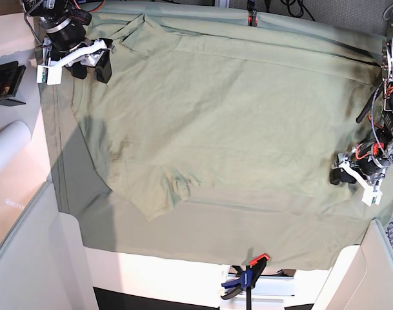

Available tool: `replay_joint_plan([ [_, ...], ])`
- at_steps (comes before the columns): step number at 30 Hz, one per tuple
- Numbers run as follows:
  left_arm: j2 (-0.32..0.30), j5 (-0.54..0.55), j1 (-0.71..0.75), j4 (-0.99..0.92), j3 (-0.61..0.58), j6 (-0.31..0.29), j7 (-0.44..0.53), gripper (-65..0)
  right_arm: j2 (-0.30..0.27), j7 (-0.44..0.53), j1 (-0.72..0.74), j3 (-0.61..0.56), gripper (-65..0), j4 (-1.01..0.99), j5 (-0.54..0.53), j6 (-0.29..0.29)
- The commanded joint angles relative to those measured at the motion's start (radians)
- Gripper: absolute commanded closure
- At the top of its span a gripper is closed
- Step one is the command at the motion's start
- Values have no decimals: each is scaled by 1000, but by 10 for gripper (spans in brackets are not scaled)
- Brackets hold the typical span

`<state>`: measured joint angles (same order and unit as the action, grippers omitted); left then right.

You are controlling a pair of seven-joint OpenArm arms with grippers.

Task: Fold the T-shirt properly
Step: 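Pull the grasped edge with both grippers across the shirt body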

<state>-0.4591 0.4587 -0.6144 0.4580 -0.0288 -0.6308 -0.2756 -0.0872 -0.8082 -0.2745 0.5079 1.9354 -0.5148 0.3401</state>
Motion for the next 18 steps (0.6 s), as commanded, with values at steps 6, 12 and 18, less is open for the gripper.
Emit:
replay_joint_plan([
  [6, -18, 12, -32, 15, 1, -42, 86, 0, -10, 31, 3, 3, -365, 19, -9, 4],
  [12, -48, 18, -31, 74, 3, -67, 88, 0, -10, 50, 116, 63, -365, 19, 1, 4],
  [18, -59, 55, -31, 97, 3, -67, 43, 0, -38, 103, 291, 53, -365, -106, 89, -27],
])
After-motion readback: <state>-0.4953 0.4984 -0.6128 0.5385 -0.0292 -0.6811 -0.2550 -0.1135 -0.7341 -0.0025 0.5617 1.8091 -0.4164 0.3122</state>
